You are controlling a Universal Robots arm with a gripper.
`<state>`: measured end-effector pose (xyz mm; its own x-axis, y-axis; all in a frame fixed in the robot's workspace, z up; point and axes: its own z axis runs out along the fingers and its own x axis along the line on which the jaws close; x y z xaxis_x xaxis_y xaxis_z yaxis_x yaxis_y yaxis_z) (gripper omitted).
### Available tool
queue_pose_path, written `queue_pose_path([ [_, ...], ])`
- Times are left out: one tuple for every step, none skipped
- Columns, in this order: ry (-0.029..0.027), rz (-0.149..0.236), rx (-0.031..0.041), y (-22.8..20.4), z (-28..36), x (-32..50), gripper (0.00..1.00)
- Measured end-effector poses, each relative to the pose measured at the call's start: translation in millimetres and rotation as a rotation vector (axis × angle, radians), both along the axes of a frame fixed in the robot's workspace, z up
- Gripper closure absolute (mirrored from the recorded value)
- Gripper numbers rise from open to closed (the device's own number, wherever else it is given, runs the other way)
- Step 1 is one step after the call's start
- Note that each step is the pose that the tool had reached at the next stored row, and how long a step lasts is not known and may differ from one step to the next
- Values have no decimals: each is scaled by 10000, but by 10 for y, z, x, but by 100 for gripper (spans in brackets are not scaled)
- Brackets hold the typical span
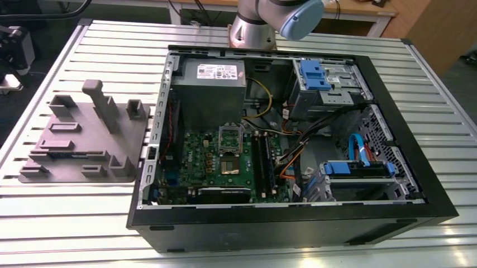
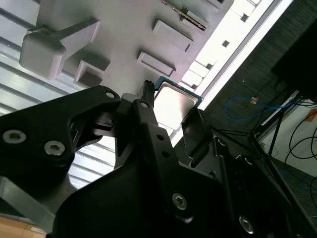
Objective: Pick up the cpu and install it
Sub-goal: 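Pick up the cpu and move it towards the insertion slot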
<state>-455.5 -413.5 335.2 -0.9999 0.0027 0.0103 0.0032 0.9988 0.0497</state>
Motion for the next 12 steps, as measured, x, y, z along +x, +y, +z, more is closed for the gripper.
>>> queue_pose_path([
  [-1, 0, 1, 0, 6, 0, 53],
  [0, 0, 0, 0, 13, 0, 53],
  [0, 0, 0, 1, 19, 0, 53],
  [0, 0, 0, 1, 25, 0, 53],
  [0, 0, 0, 1, 31, 0, 53],
  [0, 0, 0, 1, 38, 0, 53],
  [0, 0, 0, 1, 43, 0, 53],
  [0, 0, 0, 1, 50, 0, 53],
  [0, 0, 0, 1, 58, 0, 53],
  [0, 0, 0, 1, 65, 0, 53],
  [0, 0, 0, 2, 73, 0, 53],
  [0, 0, 0, 2, 80, 0, 53],
])
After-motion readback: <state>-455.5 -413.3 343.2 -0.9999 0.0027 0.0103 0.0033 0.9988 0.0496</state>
